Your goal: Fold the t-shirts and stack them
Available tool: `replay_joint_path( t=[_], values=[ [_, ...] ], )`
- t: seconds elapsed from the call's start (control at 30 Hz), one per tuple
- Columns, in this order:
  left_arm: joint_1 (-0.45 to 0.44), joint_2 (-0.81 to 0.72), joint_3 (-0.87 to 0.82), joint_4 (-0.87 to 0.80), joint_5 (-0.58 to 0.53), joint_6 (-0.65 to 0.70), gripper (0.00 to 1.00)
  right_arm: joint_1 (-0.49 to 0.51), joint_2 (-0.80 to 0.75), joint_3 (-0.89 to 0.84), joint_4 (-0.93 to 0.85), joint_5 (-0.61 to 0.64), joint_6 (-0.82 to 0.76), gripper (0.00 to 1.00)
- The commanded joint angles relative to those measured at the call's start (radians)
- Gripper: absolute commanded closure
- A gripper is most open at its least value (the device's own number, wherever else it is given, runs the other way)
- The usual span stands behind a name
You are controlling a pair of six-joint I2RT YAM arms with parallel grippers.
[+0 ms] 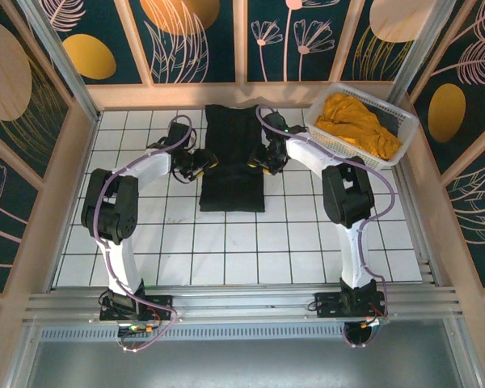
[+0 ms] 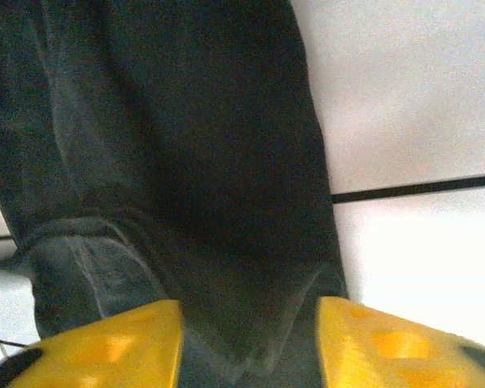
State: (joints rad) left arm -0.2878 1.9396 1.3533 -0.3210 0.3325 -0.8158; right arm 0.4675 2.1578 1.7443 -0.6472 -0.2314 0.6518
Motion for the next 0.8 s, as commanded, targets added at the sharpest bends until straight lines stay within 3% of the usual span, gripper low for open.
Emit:
replay_joint_path(
  t=[0.0, 0.13, 0.33, 0.53, 0.77],
  values=[
    [0.006, -0.098, -0.039, -0.013, -0.053, 0.015, 0.33, -0.011, -0.082, -0.006, -0.011, 0.068, -0.021, 0.35],
    [0.005, -0.266, -0.253, 0.01, -0.048, -0.044, 0.36, -0.006, -0.243, -0.19, 0.049, 0.101, 0.004, 0.34],
    [0.002, -0.388, -0.528, 0.131, 0.066, -0.2, 0.45, 0.05, -0.391, -0.493, 0.133, 0.02, 0.089, 0.37],
    [-0.004, -0.326, -0.573, 0.206, 0.124, -0.254, 0.46, 0.074, -0.4, -0.638, 0.248, -0.097, 0.183, 0.38],
    [-0.024, -0.25, -0.564, 0.273, 0.154, -0.266, 0.56, 0.074, -0.31, -0.638, 0.306, -0.157, 0.223, 0.43]
  ],
)
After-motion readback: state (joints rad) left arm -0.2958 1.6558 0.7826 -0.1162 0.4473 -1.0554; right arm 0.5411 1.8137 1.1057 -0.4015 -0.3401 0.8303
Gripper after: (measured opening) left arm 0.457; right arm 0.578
